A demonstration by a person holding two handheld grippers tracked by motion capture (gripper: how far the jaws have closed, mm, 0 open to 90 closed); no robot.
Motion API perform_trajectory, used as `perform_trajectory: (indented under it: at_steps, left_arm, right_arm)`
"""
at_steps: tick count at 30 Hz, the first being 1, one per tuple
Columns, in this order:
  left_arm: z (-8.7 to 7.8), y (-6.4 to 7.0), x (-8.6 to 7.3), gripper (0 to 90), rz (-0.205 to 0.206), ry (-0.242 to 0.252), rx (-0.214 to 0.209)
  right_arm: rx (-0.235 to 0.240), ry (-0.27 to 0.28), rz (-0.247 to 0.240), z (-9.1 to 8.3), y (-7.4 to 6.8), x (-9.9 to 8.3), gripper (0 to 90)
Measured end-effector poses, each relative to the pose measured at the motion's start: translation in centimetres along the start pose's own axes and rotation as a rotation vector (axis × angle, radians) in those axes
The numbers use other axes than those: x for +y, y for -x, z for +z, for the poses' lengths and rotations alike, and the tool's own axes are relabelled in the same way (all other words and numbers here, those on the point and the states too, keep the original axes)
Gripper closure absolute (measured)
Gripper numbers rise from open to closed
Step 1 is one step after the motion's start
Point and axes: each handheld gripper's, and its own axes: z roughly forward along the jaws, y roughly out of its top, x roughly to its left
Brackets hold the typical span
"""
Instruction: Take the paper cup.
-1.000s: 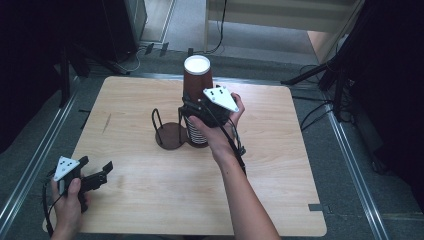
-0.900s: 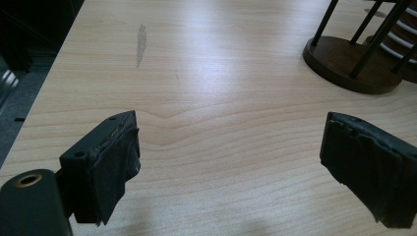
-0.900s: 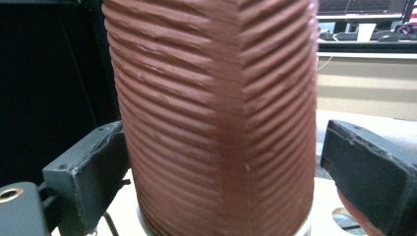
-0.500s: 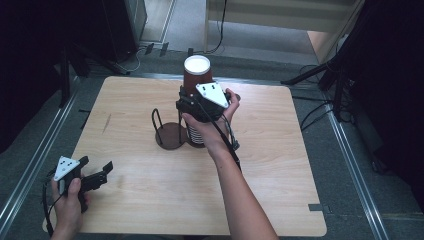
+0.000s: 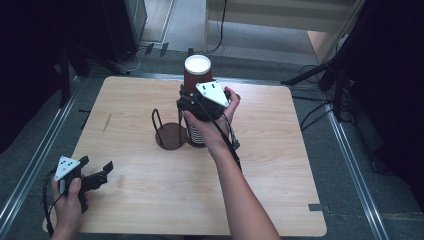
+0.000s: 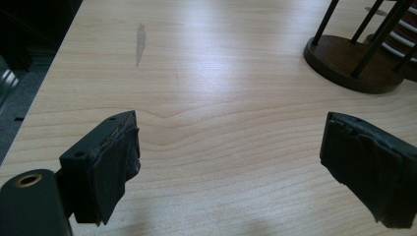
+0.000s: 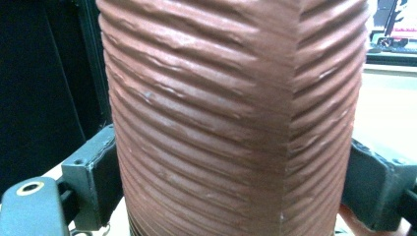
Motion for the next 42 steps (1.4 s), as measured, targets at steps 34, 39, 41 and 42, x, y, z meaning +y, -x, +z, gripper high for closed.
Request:
perform_trajectory:
  at_steps: [34,39,41,42]
  left_arm:
    - [0.0,0.0,0.0,8.6,-0.003,0.002,-0.002]
    - [0.0,0.0,0.0,8.6,-0.004,0.003,-0.003]
    - [0.0,0.0,0.0,8.5,-0.003,0.003,-0.003]
    - [0.0,0.0,0.0,8.6,-0.005,0.003,-0.004]
  right_arm:
    - [0.007,0.125,-0.011,-0.7,-0.5,3.2,13.4]
    - [0.007,0.139,-0.009,-0.8,-0.6,3.7,13.3]
    - [0.008,0.141,-0.009,-0.8,-0.6,3.8,13.3]
    - [0.009,0.151,-0.014,-0.8,-0.6,4.0,13.4]
